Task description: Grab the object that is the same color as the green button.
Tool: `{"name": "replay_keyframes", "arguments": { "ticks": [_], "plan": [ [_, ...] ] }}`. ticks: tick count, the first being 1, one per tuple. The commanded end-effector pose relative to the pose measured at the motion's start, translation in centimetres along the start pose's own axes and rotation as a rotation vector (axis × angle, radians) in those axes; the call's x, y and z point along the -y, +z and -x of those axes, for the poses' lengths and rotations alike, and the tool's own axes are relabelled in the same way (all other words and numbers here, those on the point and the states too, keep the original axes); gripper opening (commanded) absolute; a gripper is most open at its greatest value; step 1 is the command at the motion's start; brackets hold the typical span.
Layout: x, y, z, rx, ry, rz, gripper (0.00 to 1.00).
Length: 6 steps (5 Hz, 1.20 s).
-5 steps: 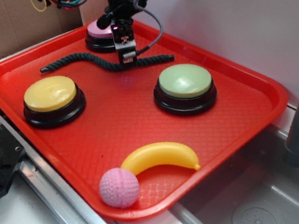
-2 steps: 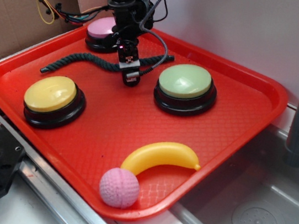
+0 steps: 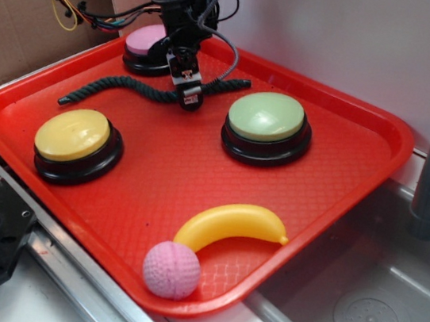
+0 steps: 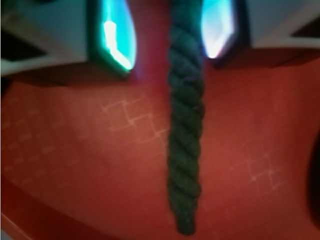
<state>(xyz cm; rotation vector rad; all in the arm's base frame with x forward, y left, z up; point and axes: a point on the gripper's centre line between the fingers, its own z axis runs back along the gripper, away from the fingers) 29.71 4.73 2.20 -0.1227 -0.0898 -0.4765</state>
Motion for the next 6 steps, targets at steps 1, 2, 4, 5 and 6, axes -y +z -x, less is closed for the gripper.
{"name": "replay_keyframes", "arguments": {
  "ticks": [1,2,4,5,6],
  "plan": [
    [0.6,0.4,-0.5,0.021,-0.025,0.034,0.0],
    [0.7,0.3,-0.6,0.011,-0.022,0.021,0.0],
    [1.2,6.1,-1.8,-0.01,0.125,-0.154,0.0],
    [1.2,10.7,-2.2,0.047,0.255,-0.233,0.0],
    [1.5,15.7,-1.7,0.099,0.383,-0.241,0.0]
  ]
}}
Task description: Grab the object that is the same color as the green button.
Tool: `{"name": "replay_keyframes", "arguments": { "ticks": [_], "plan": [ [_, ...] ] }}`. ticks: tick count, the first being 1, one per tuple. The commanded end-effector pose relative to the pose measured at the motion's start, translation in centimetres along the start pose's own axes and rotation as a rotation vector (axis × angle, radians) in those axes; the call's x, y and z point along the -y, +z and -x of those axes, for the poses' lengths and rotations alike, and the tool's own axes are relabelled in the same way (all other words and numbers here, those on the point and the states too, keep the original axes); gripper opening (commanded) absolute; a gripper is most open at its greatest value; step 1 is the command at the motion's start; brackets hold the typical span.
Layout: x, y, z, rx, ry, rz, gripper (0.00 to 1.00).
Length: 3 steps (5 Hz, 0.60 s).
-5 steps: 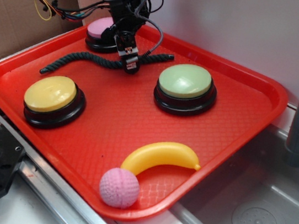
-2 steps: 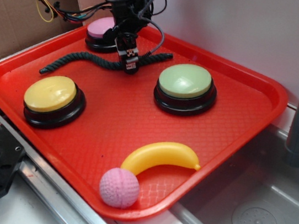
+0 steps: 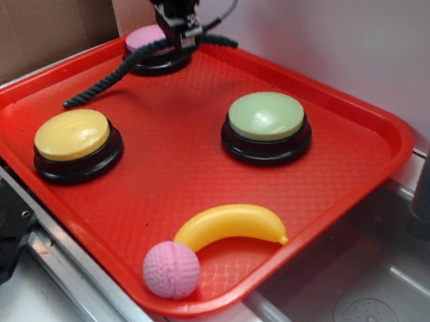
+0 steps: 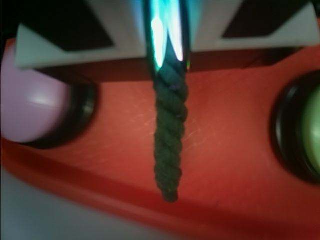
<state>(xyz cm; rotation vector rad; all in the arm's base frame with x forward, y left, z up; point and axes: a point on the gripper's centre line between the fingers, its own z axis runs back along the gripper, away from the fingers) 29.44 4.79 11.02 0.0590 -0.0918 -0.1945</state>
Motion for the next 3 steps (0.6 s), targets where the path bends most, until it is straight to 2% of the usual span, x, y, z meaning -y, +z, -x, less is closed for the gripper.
{"name": "replay_keyframes", "arguments": {
  "ticks": [1,2,3],
  "plan": [
    [-1.2,11.3,0.3,0.18,0.218,0.059,0.0],
    [-1.1,12.9,1.1,0.214,0.353,0.088,0.0],
    [-1.6,12.6,0.7,0.155,0.394,0.029,0.0]
  ]
}}
